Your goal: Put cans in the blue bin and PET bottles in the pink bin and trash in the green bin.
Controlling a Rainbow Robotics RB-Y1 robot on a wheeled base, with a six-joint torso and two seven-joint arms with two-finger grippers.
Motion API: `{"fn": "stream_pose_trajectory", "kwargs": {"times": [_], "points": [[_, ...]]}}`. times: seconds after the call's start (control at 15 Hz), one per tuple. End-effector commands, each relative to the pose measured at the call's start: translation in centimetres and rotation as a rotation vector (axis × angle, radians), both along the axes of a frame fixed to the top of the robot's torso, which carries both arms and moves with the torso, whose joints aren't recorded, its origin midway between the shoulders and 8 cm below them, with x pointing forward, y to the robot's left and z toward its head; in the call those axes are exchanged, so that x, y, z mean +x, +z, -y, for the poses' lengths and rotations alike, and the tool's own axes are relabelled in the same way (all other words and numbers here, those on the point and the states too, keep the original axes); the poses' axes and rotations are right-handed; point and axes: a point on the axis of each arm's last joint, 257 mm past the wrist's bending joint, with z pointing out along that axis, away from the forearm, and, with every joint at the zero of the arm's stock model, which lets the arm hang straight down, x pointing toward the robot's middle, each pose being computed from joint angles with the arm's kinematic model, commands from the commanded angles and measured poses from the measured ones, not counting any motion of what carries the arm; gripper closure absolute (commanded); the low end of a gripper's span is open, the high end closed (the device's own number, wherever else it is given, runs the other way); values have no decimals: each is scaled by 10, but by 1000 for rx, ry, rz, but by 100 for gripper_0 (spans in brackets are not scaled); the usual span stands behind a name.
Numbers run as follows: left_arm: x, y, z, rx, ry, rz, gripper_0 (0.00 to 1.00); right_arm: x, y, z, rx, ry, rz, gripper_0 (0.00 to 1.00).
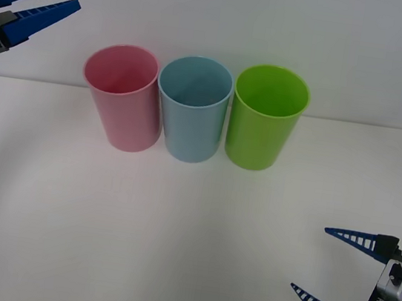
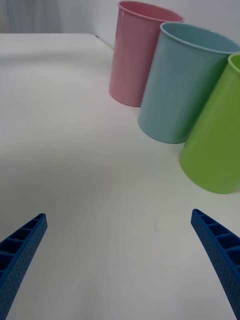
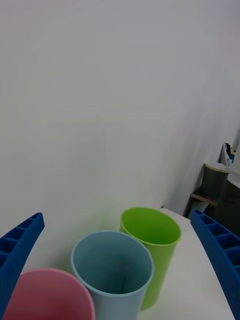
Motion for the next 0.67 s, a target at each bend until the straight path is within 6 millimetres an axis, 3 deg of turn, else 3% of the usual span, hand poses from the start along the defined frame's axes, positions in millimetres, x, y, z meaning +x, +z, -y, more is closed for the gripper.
{"fn": "stream_pose_trajectory", "kwargs": {"times": [0.07,0.27,0.67], "points": [[-11,-14,-19,-15,34,49,0,0,0,0,0,0,0,0],[-18,-41,-32,-2,73,60,0,0,0,0,0,0,0,0],[-30,-133,-50,100,147,-96,0,0,0,0,0,0,0,0]]}}
